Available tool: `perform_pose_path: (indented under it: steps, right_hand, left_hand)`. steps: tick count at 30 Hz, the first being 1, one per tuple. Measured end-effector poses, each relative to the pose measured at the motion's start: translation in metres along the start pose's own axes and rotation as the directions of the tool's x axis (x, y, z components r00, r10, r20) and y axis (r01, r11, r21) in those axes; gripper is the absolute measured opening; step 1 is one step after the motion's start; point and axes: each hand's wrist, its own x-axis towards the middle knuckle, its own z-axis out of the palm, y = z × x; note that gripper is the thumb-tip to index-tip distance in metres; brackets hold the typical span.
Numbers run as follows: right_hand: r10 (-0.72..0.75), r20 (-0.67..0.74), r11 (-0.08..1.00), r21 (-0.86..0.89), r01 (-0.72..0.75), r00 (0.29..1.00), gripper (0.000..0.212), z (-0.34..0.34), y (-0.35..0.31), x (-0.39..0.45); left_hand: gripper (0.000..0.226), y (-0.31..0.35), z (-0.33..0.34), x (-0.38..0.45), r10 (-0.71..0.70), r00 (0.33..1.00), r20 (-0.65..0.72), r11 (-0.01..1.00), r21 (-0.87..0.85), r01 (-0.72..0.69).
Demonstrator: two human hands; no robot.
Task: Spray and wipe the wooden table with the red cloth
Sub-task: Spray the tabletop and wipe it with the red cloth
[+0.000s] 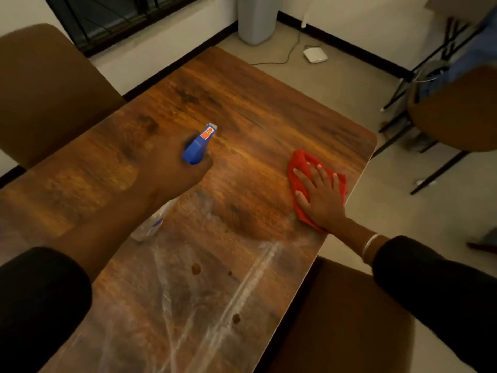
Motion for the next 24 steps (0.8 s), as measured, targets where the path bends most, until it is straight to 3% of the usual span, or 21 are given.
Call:
perform_pose_path:
  steps: [2,4,6,8,10,13,15,17,20,24]
  right_hand:
    - [-0.022,-0.014,1.0,-0.002,0.022,1.0,0.066,0.016,-0.029,-0.019]
    - [-0.25,-0.007,0.968,-0.029,0.25,0.968,0.067,0.039,-0.051,-0.057]
    - [-0.499,0.042,0.863,-0.066,0.501,0.866,0.066,0.053,-0.048,-0.091]
    - [-0.608,0.066,0.788,-0.075,0.611,0.792,0.064,0.051,-0.028,-0.096]
    - [-0.542,0.061,0.835,-0.073,0.545,0.838,0.062,0.039,-0.003,-0.074]
    - [-0.195,-0.014,0.981,-0.001,0.195,0.981,0.065,0.016,0.038,-0.022]
    - [0.031,-0.025,0.997,0.069,-0.029,0.999,0.066,0.004,0.058,0.007]
    - [0.138,-0.037,0.989,0.066,-0.136,0.99,0.065,0.004,0.058,0.017]
    - [0.081,-0.063,0.996,0.053,-0.078,0.995,0.065,0.019,0.034,-0.005]
    - [-0.329,-0.048,0.944,-0.002,0.329,0.943,0.067,0.05,0.01,-0.067]
  left_hand:
    - [0.028,0.0,0.008,-0.003,-0.011,1.0,-0.005,0.999,-0.051,0.01]
    - [0.026,0.008,0.012,-0.002,-0.003,1.0,-0.013,0.996,-0.088,0.002]
    - [0.03,0.014,0.017,0.002,0.003,1.0,-0.03,0.995,-0.104,-0.006]
    - [0.033,0.018,0.023,0.008,0.018,0.999,-0.036,0.995,-0.093,-0.021]
    - [0.031,0.022,0.028,0.012,0.033,0.999,-0.004,0.995,-0.092,-0.034]
    - [0.028,0.026,0.038,0.013,0.045,0.998,0.038,0.994,-0.098,-0.041]
    - [0.028,0.029,0.049,0.013,0.049,0.997,0.052,0.997,-0.067,-0.046]
    - [0.028,0.033,0.06,0.015,0.025,0.998,0.064,0.999,-0.046,-0.022]
    - [0.02,0.047,0.079,0.024,-0.017,0.994,0.11,0.998,-0.062,0.024]
    - [0.019,0.071,0.1,0.042,0.036,0.992,0.118,0.998,-0.05,-0.031]
